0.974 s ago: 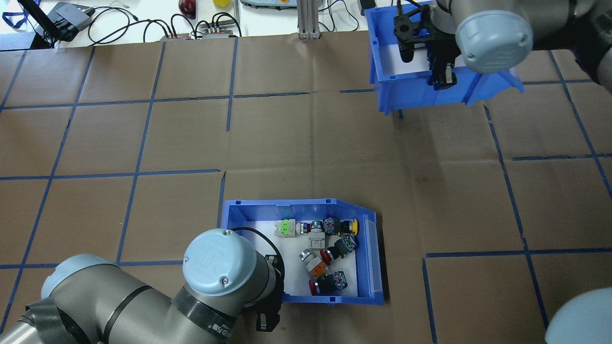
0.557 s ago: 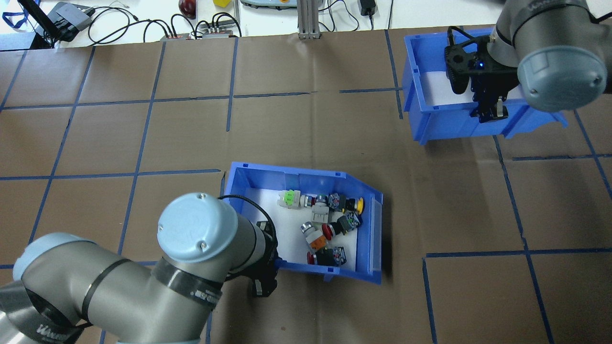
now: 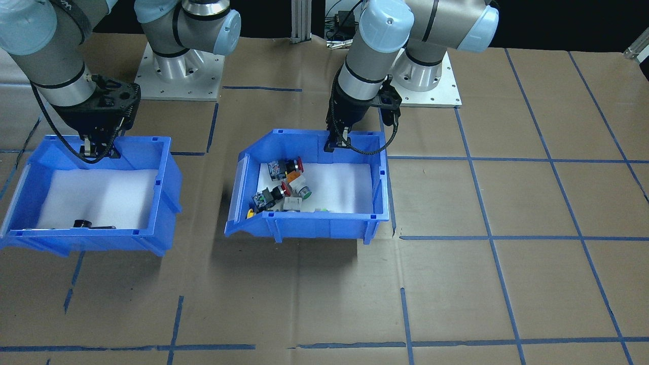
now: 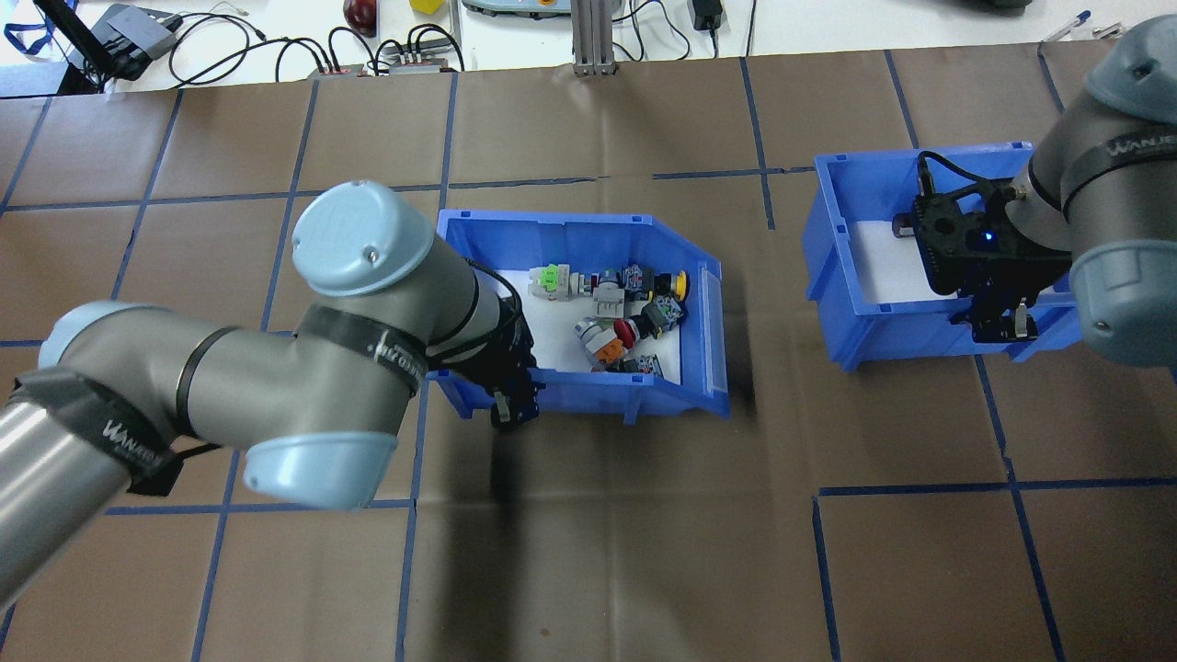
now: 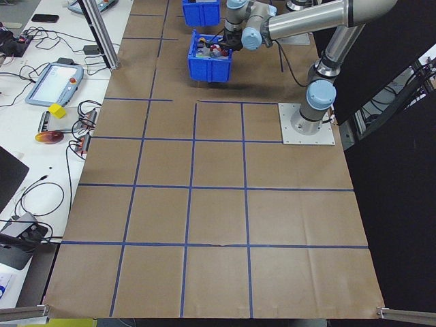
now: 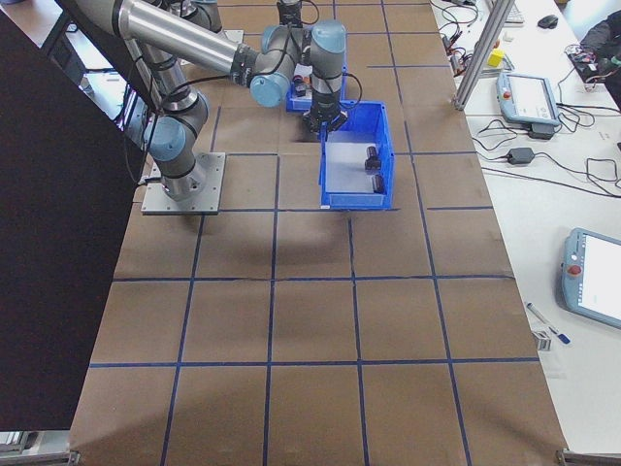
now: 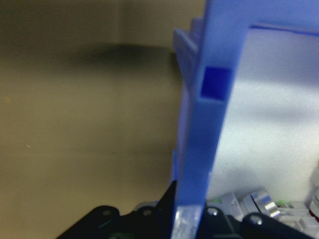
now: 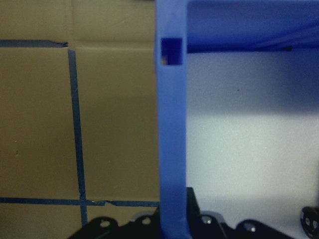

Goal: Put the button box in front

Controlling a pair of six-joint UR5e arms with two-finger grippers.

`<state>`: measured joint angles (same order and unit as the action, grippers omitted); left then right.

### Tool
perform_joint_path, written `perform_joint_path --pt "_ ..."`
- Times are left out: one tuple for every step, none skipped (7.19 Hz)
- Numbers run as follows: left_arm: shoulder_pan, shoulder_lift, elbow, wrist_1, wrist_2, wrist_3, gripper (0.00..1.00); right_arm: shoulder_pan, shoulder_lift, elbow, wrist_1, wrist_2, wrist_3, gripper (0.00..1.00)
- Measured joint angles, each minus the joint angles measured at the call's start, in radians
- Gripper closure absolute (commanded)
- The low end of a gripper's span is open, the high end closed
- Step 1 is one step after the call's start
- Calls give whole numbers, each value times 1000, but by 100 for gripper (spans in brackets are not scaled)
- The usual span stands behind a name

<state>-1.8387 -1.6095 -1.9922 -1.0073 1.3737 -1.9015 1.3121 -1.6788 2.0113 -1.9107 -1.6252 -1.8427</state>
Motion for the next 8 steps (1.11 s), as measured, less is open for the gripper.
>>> perform_joint_path --pt "2 -92 92 4 -10 2 100 -11 -16 23 -2 0 -13 93" --pt "3 -181 184 10 -31 2 100 -15 -22 33 -3 1 -17 93" --pt "8 -254 260 20 -47 2 100 -17 -24 36 -4 1 -19 93" --pt "23 -310 325 28 -57 2 100 -17 -25 37 -5 1 -19 93" --pt "39 -343 371 31 -79 2 100 -17 -25 38 -5 1 -19 93" --pt "48 -363 395 34 -104 2 100 -17 -26 38 -5 1 -19 93" --pt "51 -378 408 41 -122 2 100 -17 -26 38 -5 1 -19 93" --pt "52 -386 415 48 -144 2 100 -17 -26 38 -6 1 -18 93"
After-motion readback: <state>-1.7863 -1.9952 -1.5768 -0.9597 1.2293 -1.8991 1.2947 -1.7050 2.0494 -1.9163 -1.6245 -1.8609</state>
